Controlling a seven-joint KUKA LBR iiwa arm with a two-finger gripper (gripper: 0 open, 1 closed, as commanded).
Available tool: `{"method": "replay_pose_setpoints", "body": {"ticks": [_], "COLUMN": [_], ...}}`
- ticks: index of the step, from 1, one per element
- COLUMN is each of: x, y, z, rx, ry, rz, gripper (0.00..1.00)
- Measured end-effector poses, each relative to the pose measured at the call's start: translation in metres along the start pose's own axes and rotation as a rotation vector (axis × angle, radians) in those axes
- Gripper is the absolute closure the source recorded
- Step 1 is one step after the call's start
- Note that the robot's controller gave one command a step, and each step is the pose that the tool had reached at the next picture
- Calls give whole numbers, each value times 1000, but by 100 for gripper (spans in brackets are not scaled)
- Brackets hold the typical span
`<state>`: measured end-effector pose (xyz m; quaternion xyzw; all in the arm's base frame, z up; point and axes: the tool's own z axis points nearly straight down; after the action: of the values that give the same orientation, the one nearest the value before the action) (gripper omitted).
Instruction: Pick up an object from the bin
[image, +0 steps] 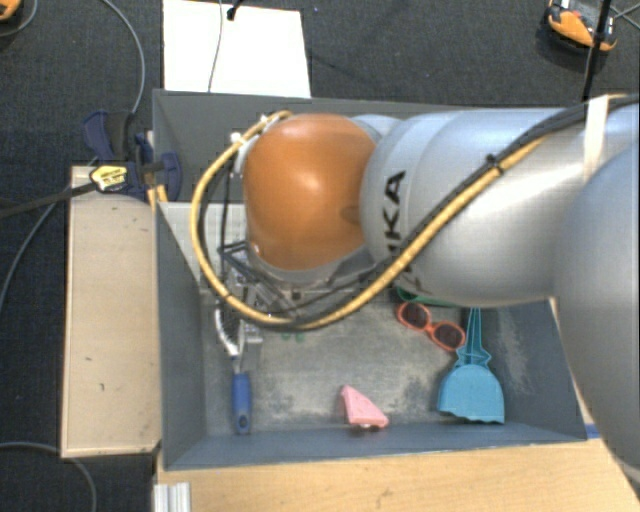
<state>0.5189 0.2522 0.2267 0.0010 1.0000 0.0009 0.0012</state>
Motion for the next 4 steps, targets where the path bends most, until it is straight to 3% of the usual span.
{"method": "replay_pose_setpoints", "body": {"ticks": [1,2,3,4], "x": [5,17,21,8], "y": [-16,-12,-18,-48], "z": [42,89,129,157], "rx": [-2,1,-2,0], "ry": [-2,0,-4,2], "rz": [66,-24,-343,-482], "gripper": [0,0,0,100]}}
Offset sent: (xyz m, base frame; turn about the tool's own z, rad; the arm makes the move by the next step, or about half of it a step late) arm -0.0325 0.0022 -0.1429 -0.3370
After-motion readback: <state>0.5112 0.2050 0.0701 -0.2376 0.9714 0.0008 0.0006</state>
